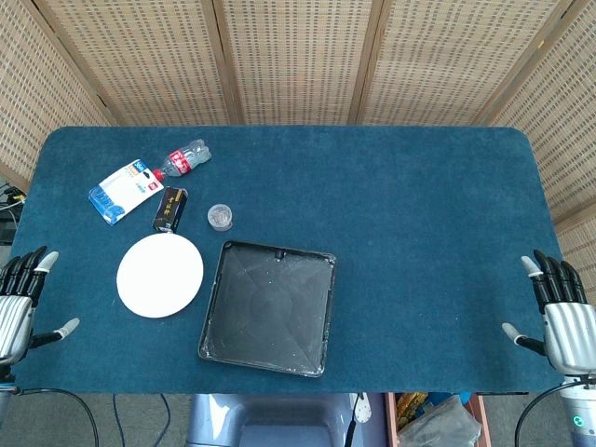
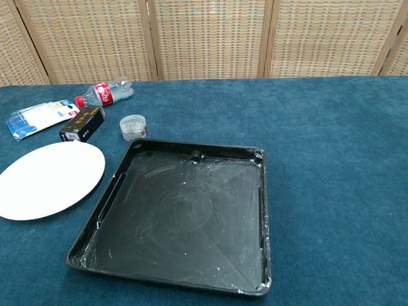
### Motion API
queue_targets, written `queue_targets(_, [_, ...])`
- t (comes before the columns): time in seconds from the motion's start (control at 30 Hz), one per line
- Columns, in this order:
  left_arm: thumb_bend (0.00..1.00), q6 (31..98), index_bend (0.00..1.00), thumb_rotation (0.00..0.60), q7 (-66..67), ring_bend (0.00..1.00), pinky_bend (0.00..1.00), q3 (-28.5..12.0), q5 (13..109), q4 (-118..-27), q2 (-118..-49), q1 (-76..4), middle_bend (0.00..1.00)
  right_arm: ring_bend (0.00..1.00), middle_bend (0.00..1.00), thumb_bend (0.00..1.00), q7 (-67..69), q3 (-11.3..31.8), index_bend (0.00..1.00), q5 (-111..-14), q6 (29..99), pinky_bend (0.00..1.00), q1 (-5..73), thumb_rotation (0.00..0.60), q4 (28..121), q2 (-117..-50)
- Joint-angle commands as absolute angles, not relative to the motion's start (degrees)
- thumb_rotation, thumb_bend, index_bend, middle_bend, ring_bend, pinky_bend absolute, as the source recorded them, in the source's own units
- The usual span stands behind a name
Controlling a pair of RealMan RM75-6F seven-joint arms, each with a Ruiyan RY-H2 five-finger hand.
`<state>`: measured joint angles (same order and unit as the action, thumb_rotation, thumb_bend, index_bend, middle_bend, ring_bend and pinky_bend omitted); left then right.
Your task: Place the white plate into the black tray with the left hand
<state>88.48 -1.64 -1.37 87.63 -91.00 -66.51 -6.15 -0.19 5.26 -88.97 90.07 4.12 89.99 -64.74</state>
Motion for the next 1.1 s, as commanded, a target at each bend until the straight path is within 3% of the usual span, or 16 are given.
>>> queue_targets(0.03, [0.0, 88.42, 0.0, 0.6, -1.86, 0.0, 0.0, -1.42, 87.84, -90.8, -66.47, -6.09, 0.0, 0.0, 0.0, 0.0, -0.34, 5.28, 0.0, -88.98, 90.15, 0.0, 4.1, 0.6, 90.0, -64.79])
queue_targets(0.3, [0.0, 86.63, 0.0, 0.6, -3.28, 0.0, 0.0, -1.09, 89.85, -87.0, -68.97, -7.49, 0.0, 0.0, 0.0, 0.0, 0.55, 5.43, 0.0, -88.33, 89.52, 0.0, 4.21, 0.6, 90.26, -64.4])
queue_targets(0.57, [0.03, 81.55, 0.01, 0.6, -15.91, 0.0, 0.0, 0.51, 92.85, -65.73, -83.99, -11.27, 0.0, 0.0, 0.0, 0.0, 1.11, 5.47, 0.0, -88.07, 88.84, 0.0, 4.5, 0.6, 90.41, -64.28])
queue_targets(0.8, [0.16, 80.84, 0.2, 0.6, -18.58, 0.0, 0.0, 0.3, 92.28, -55.98, -91.64, -12.09, 0.0, 0.0, 0.0, 0.0, 1.17, 5.51, 0.0, -87.91, 88.51, 0.0, 4.68, 0.6, 90.27, -64.41])
queue_targets(1.1, [0.23, 78.86, 0.3, 0.6, -17.0, 0.0, 0.0, 0.35, 90.5, -51.82, -97.55, -12.23, 0.0, 0.0, 0.0, 0.0, 1.27, 5.35, 0.0, -87.86, 88.03, 0.0, 4.84, 0.6, 90.28, -64.38])
